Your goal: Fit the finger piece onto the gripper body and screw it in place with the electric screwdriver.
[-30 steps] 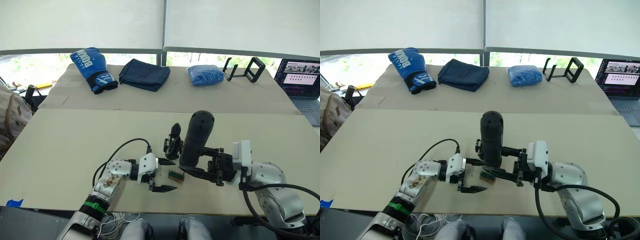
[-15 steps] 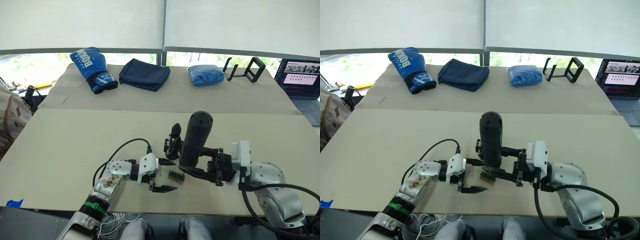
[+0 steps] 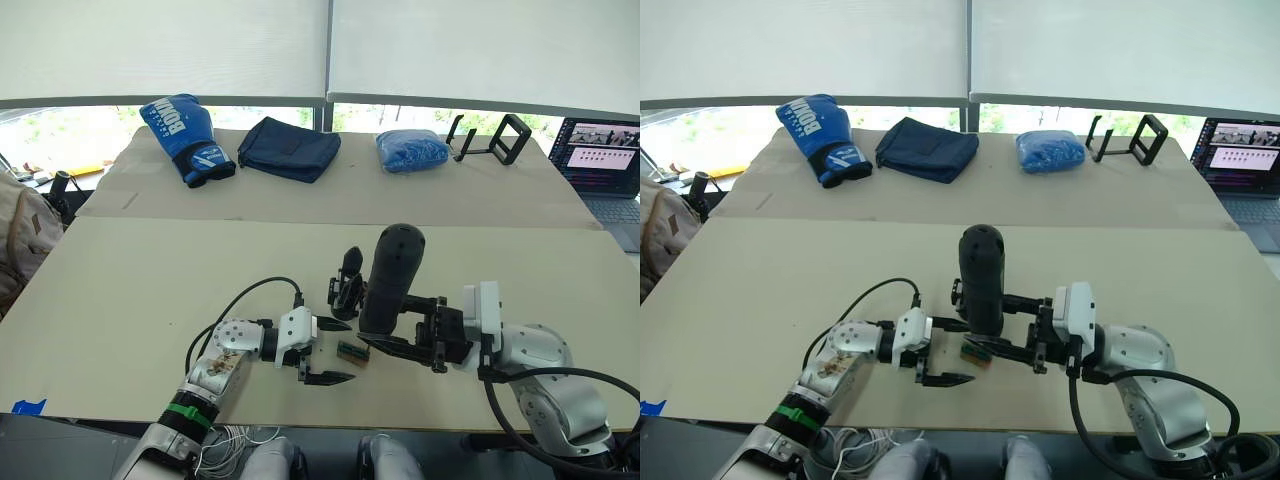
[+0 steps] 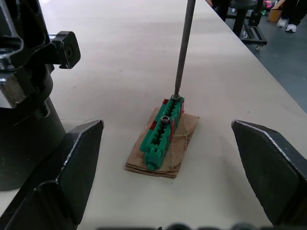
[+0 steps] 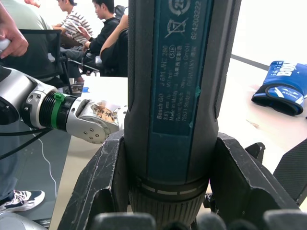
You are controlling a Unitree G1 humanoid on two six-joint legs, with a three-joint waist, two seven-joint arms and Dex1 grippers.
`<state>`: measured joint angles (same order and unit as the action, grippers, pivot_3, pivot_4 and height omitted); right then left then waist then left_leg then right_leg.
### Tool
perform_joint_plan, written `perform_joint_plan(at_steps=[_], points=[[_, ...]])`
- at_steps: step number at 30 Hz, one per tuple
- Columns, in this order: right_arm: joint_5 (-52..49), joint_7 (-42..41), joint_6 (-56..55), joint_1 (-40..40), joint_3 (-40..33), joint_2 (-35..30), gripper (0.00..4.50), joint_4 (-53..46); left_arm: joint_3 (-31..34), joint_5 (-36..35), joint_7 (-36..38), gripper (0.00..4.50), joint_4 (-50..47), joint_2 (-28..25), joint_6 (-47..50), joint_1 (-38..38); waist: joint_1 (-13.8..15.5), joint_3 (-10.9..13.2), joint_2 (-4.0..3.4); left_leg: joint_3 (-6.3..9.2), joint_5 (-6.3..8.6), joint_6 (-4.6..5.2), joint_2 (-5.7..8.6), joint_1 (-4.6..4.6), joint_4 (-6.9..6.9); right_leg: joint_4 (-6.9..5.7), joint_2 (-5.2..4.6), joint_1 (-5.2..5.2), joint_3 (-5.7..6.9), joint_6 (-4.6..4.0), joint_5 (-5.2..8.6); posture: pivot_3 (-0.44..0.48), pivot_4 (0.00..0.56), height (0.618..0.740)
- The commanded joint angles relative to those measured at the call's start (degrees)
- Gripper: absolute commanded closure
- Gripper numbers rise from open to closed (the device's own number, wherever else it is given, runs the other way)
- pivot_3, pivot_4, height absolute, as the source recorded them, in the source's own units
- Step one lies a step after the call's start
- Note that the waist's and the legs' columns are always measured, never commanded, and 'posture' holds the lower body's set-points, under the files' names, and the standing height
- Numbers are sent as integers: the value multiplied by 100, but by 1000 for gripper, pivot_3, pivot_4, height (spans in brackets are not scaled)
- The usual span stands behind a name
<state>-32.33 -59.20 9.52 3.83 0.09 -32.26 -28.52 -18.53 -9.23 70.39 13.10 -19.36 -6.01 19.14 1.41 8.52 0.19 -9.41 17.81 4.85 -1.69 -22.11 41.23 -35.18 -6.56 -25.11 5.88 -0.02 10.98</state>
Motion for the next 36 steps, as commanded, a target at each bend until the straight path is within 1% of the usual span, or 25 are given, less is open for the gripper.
perform_joint_plan(at_steps=[1,13,23,36], points=[[-166,-12,-120,35,-149,-32,2561,-184,-257,150,-4,0,193,6,136,-200,0,0,0,0,0,0,0,0,0,0,0,0,0,0,0,0,150,740],[-81,26,-109,58,-71,2,2561,-143,-263,142,11,0,187,10,149,-194,0,0,0,0,0,0,0,0,-1,2,0,0,1,0,0,0,150,740],[175,102,-161,16,87,3,2561,-10,-259,134,-8,0,157,17,178,-203,-1,-1,-2,0,0,0,0,2,-2,4,0,2,1,1,-1,0,150,740],[-53,-1,-187,7,1,34,2561,-100,-244,126,10,0,190,10,125,-201,-3,-5,-7,0,0,0,0,4,-4,6,0,5,1,1,-1,0,150,740]])
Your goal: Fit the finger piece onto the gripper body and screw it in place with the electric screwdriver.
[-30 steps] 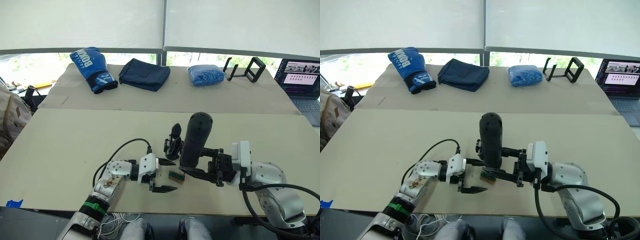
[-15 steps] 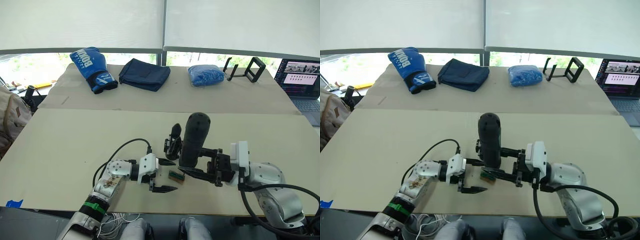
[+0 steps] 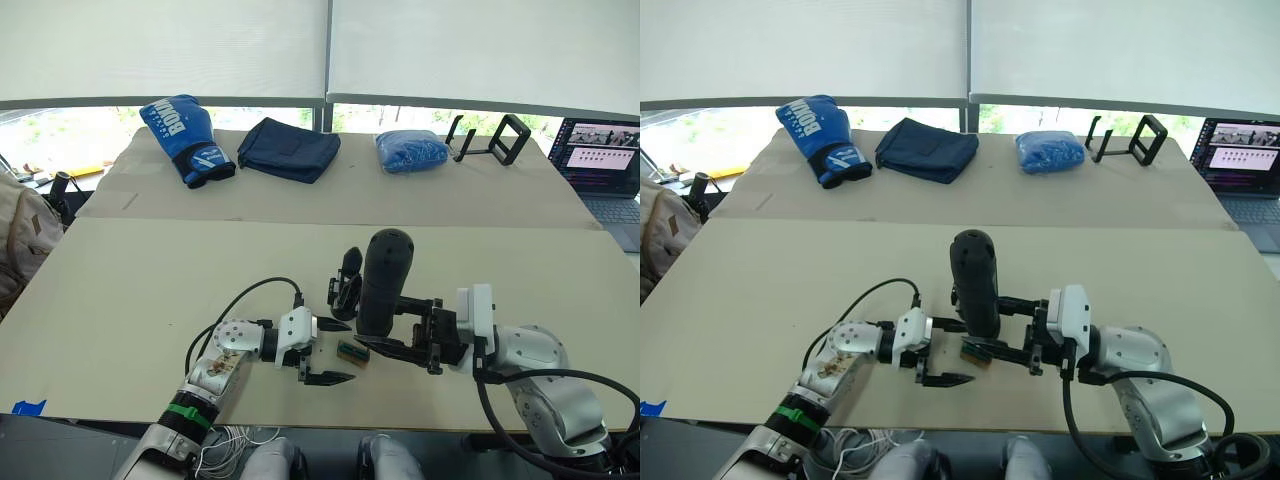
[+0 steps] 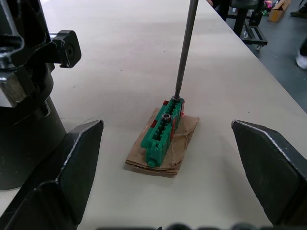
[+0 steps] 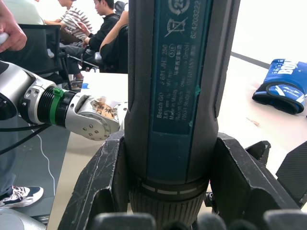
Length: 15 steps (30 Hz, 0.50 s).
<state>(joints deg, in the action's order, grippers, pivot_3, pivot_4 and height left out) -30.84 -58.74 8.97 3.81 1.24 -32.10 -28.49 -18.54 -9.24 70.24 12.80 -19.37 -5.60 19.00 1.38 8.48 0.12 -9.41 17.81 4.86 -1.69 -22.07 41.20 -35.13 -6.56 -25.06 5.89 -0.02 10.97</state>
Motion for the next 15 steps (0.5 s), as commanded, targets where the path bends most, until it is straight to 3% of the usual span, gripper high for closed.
perform_joint_plan(at_steps=[1,15], points=[[-245,-53,-125,12,-147,13,2561,-119,-238,124,27,0,226,10,69,-187,0,0,0,0,0,0,0,0,0,0,0,0,0,0,0,0,150,740],[-960,-199,5,68,-553,-108,2561,-304,-49,-99,138,0,163,-122,-104,-269,-59,0,0,0,-2,-4,-1,-1,-16,2,2,-5,0,1,-1,0,150,740]])
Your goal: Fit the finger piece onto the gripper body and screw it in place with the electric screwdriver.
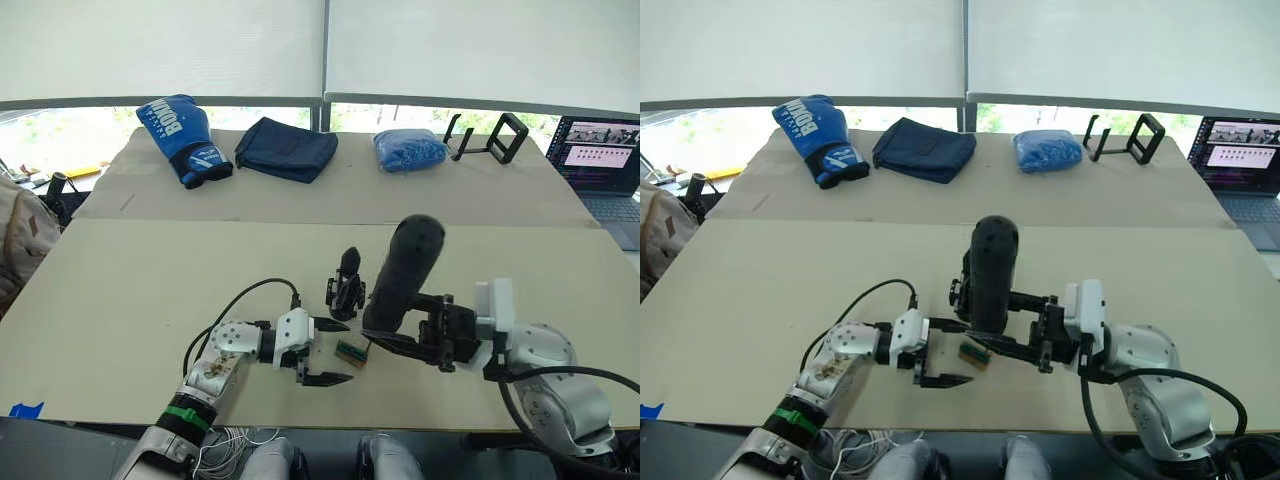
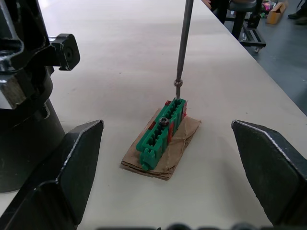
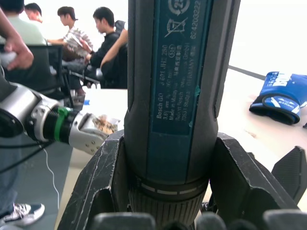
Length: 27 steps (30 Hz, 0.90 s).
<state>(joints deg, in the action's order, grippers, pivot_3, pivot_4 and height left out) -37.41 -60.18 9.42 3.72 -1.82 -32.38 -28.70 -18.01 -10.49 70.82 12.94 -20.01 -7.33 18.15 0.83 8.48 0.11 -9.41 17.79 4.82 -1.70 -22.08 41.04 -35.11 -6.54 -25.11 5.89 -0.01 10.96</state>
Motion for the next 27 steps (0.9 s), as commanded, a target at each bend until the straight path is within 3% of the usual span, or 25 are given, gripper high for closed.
perform_joint_plan(at_steps=[1,10,18,22,27], points=[[-350,-41,-9,112,-286,-103,2561,-287,-73,-22,107,0,124,-80,70,-194,-8,0,0,0,0,0,0,0,-1,0,1,0,0,0,0,0,150,740],[-926,195,412,554,-882,-518,2561,-337,502,-854,291,0,-764,-525,243,-620,-61,5,-2,-1,-6,-10,-5,-3,-9,-1,4,-11,-1,-1,0,0,150,740],[-1530,374,1008,1413,-1269,-902,2561,-40,1344,-2131,252,0,-1850,-882,1219,-899,-21,12,-2,0,-7,-11,-6,-16,-6,0,2,-18,2,-2,-1,0,150,740],[-1613,593,1227,2048,-1263,-865,2561,322,1735,-2609,67,0,-1902,-1003,1863,-743,-31,13,-2,-3,-7,-12,-5,-16,-5,-1,10,-18,4,-2,-1,0,150,740],[-1577,505,1369,2624,-1170,-793,2561,822,1990,-2606,27,0,-1483,-1041,2025,-332,-19,13,-2,-3,-9,-14,-2,-20,-5,0,33,-15,13,-1,-1,0,150,740]])
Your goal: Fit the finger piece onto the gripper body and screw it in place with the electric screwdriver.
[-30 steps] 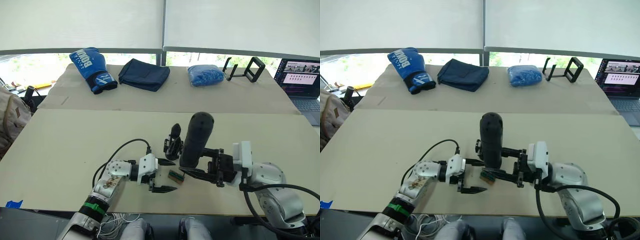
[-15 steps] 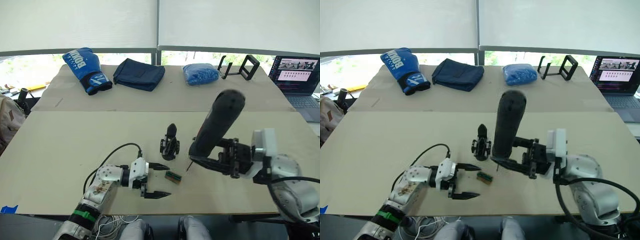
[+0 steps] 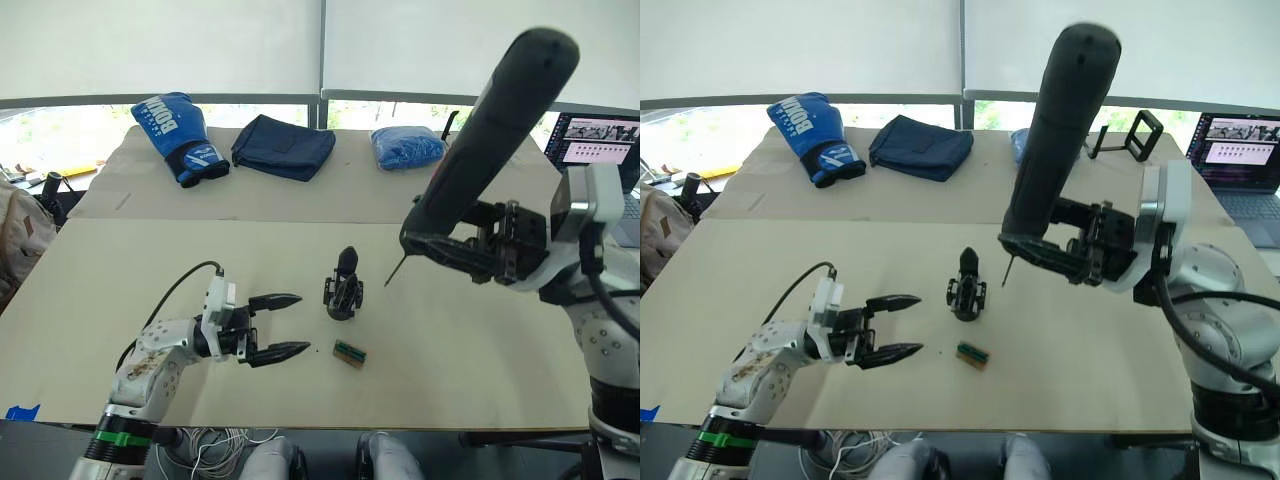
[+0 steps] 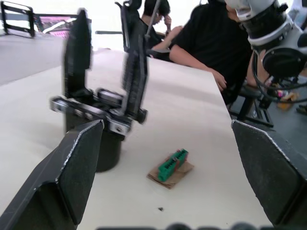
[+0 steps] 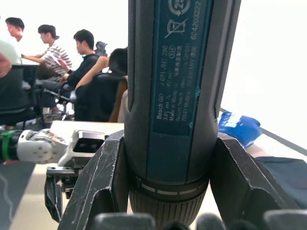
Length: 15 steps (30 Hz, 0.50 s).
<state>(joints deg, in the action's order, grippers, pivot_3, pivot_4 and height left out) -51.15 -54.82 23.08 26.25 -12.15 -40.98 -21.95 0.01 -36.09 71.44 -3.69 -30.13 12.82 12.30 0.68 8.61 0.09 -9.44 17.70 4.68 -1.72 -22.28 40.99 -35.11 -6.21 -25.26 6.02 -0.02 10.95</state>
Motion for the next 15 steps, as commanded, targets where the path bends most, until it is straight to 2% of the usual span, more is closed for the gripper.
perform_joint_plan(at_steps=[1,15], points=[[-195,-55,12,480,-114,102,2561,236,223,-24,-36,0,275,-28,-1,331,-11,0,0,-4,0,0,2,-1,1,0,2,0,-1,1,0,0,150,740],[111,-492,78,1152,434,783,2561,792,240,535,-37,0,1059,9,-549,859,-59,1,-1,-17,-13,-22,2,1,-3,-7,25,-5,-3,3,-1,0,150,740]])
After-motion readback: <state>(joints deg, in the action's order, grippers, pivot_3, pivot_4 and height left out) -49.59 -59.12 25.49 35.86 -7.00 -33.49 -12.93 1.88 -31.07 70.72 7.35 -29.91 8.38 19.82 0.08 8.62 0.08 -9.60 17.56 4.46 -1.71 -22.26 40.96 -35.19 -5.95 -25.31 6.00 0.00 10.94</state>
